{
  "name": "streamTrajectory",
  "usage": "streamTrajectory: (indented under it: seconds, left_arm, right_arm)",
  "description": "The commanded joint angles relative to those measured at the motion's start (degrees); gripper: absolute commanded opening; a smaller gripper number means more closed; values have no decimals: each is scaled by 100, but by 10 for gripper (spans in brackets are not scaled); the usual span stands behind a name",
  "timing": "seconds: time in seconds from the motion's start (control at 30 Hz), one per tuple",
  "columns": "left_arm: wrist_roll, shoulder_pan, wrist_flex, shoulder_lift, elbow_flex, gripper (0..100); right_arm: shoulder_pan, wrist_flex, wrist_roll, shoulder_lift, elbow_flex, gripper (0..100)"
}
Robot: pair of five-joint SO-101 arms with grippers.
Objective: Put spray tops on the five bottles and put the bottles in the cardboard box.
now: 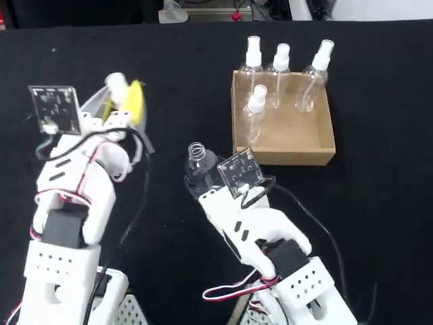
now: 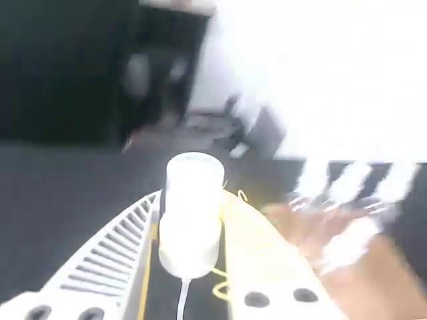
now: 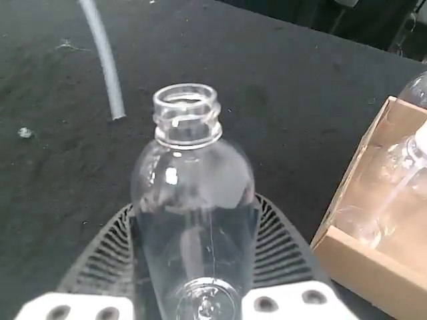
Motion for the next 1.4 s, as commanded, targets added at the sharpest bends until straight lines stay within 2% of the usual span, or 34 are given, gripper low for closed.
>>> streamTrajectory:
  seconds: [0.0, 0.43, 0.6, 0.73, 0.83, 0.97, 1.07, 1.2, 1.37]
  left_arm:
    - [123, 453, -255, -167, -57, 29]
    - [132, 382, -264, -237, 453, 29]
    - [132, 374, -281, -747, 347, 30]
    - [132, 479, -747, -1160, 470, 30]
    - [88, 268, -747, -1248, 734, 30]
    - [132, -611, -791, -1257, 1253, 30]
    - [378, -1068, -791, -1266, 1745, 30]
    - [756, -1385, -800, -1301, 2387, 30]
    - [774, -1420, -1398, -1310, 3319, 30]
  right_arm:
    - [-44, -554, -44, -84, 207, 11]
    - [-70, -2796, -88, -22, 1481, 11]
    - [-79, -2743, -88, -75, 1473, 11]
    - [-79, -2734, -88, -75, 1473, 11]
    - [-62, -2734, -88, -31, 1473, 11]
    - [-53, -2743, -105, -57, 1473, 11]
    - [70, -2769, -396, -84, 1385, 11]
    - [721, -2145, -721, -84, 857, 11]
    - [1829, -62, -738, -84, -207, 11]
